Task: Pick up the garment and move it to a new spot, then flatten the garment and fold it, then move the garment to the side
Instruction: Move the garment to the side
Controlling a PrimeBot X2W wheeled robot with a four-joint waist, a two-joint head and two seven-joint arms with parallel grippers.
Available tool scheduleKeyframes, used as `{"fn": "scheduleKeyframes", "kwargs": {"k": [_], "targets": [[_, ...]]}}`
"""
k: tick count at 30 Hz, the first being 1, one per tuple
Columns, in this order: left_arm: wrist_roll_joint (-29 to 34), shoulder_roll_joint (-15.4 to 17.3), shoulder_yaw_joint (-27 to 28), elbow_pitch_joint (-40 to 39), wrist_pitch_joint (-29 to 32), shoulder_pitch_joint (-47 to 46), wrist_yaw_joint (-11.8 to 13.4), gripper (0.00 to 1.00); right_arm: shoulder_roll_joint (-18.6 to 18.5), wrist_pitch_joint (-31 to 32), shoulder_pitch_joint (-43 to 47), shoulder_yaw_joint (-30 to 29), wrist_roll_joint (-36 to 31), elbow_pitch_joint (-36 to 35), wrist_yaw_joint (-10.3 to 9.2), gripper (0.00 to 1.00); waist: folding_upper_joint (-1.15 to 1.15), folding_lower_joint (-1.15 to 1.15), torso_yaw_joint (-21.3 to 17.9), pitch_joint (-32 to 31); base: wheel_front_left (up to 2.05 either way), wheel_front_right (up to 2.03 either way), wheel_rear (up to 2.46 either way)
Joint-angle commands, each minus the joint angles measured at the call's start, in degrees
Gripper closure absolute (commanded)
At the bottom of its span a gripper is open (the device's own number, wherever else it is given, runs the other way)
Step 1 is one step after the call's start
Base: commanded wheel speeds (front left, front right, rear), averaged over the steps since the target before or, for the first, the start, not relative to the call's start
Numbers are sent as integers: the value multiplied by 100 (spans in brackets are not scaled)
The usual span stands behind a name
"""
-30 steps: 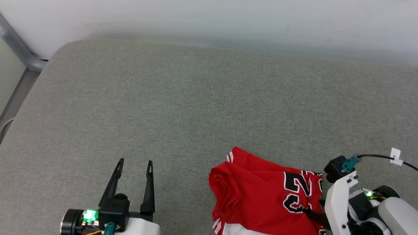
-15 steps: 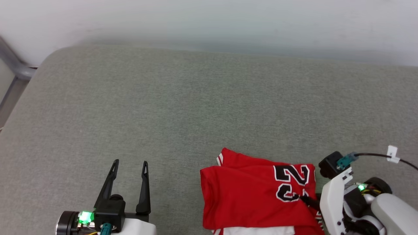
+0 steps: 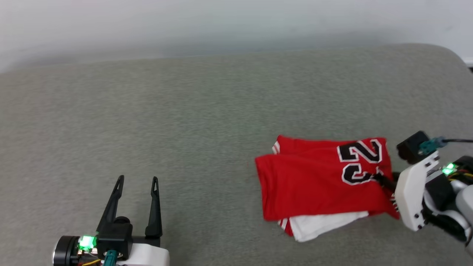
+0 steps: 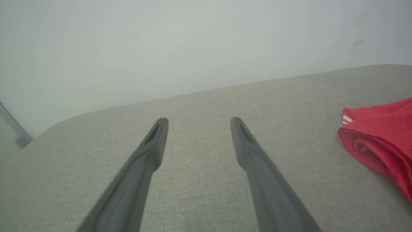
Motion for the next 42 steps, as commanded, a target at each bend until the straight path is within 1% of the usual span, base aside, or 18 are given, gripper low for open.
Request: {"fn": "scheduleKeyframes", "kwargs": {"k": [1, 4, 8, 13, 18, 21, 25, 26, 33, 38, 42], "targets": [[14, 34, 23, -19, -14, -86, 5, 0, -85, -85, -142, -62, -7, 26, -9, 100, 0, 0, -413, 165, 0, 0, 0], [48, 44, 15, -39, -13, -159, 19, 0, -221, -205, -237, -153, -100, 76, -9, 100, 0, 0, -597, 243, 0, 0, 0], [62, 89, 43, -54, -14, -243, 24, 0, -293, -326, -296, -287, -146, 122, -9, 100, 0, 0, -733, 334, 0, 0, 0], [85, 147, 56, -109, -14, -326, 33, 0, -282, -426, -419, -388, -222, 178, -9, 100, 0, 0, -789, 469, 0, 0, 0], [99, 192, 71, -209, -14, -475, 54, 0, -342, -493, -647, -549, -329, 309, -9, 100, 0, 0, -742, 749, 0, 0, 0], [111, 248, 94, -321, -14, -627, 56, 0, -451, -505, -865, -782, -475, 448, -10, 100, 0, 0, -691, 1023, 0, 0, 0], [157, 346, 113, -487, -14, -884, 57, 0, -630, -490, -1184, -1288, -652, 748, -10, 100, 0, 0, -599, 1477, 0, 0, 0], [157, 346, 113, -487, -14, -884, 57, 0, -630, -490, -1184, -1288, -652, 748, -10, 100, 0, 0, -599, 1477, 0, 0, 0], [214, 473, 85, -804, -13, -1332, 90, 0, -1061, -455, -1598, -2076, -1015, 1321, -10, 100, 0, 0, -454, 2277, 0, 0, 0], [249, 541, 32, -976, -14, -1485, 138, 0, -1142, -491, -1806, -2678, -1319, 1815, -10, 100, 0, 0, -391, 2611, 0, 0, 0], [254, 589, -8, -1026, -14, -1542, 182, 0, -973, -535, -1924, -2989, -1525, 2057, -10, 100, 0, 0, -375, 2707, 0, 0, 0]]}}
